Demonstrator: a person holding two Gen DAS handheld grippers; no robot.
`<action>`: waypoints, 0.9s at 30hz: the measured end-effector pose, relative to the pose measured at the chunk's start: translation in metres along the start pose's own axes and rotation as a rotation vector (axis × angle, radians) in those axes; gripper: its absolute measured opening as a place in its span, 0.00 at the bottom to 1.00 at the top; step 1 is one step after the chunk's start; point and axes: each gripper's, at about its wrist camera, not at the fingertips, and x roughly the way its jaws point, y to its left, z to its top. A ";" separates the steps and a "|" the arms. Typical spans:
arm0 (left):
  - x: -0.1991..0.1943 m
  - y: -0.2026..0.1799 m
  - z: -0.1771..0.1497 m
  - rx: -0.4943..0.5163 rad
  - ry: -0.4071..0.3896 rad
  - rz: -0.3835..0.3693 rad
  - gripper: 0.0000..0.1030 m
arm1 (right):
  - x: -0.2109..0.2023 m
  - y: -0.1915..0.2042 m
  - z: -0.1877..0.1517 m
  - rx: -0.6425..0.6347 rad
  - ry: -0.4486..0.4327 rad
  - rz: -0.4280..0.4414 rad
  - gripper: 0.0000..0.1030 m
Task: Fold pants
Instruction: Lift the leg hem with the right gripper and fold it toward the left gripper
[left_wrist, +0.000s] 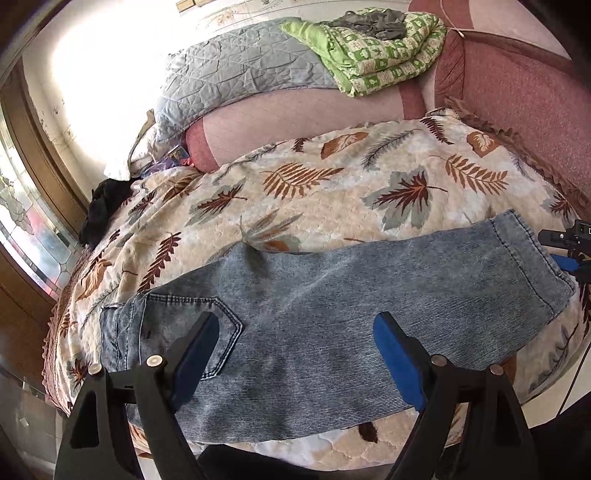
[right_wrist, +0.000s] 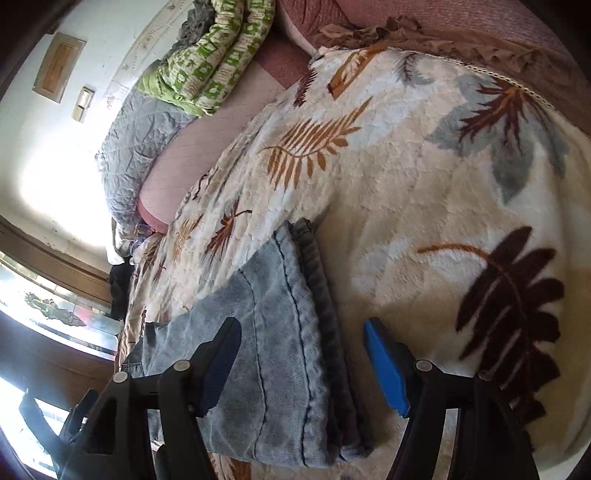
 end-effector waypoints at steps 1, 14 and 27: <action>0.002 0.003 0.000 -0.009 0.008 0.000 0.84 | 0.002 0.000 0.000 0.000 0.002 0.002 0.70; 0.007 0.041 -0.002 -0.099 0.025 0.043 0.83 | 0.017 0.032 -0.012 -0.107 0.044 0.021 0.19; 0.016 0.104 -0.012 -0.234 0.063 0.111 0.83 | 0.054 0.127 -0.035 -0.171 0.082 0.354 0.19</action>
